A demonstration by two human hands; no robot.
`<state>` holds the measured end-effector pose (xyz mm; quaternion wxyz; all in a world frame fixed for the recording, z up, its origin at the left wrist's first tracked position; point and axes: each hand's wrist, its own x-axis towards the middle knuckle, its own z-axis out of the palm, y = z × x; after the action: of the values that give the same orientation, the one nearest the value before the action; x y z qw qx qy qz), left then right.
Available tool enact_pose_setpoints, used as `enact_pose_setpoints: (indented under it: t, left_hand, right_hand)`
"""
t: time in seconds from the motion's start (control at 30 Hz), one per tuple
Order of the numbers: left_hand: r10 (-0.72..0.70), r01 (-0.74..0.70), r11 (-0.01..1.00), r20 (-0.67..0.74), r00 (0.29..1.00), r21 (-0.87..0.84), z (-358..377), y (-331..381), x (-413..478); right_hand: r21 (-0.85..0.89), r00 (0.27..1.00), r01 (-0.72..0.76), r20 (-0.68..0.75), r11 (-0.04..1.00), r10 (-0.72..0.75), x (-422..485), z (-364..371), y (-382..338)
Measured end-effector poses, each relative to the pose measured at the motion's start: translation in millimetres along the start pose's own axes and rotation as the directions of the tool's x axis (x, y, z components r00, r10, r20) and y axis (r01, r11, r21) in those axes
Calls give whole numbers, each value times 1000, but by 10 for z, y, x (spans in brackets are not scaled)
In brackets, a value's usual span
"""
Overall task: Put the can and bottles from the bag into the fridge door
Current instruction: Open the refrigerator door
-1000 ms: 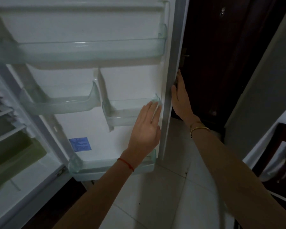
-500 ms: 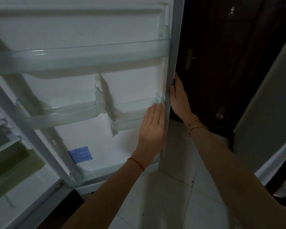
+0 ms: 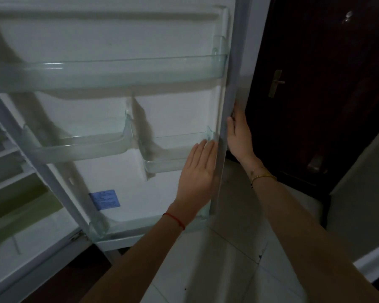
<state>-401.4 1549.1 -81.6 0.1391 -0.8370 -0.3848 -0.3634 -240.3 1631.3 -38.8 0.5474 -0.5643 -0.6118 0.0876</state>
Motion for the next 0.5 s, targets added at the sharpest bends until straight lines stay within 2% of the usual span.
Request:
enact_pose_setpoints:
  t: [0.27, 0.5]
  left_hand:
    - [-131, 130, 991, 58, 990, 25, -120, 176, -41]
    - [-223, 220, 973, 46, 974, 67, -282, 309, -81]
  right_hand:
    - [24, 997, 77, 29, 997, -78, -85, -158, 60]
    - [44, 987, 112, 113, 993, -117, -160, -345, 56]
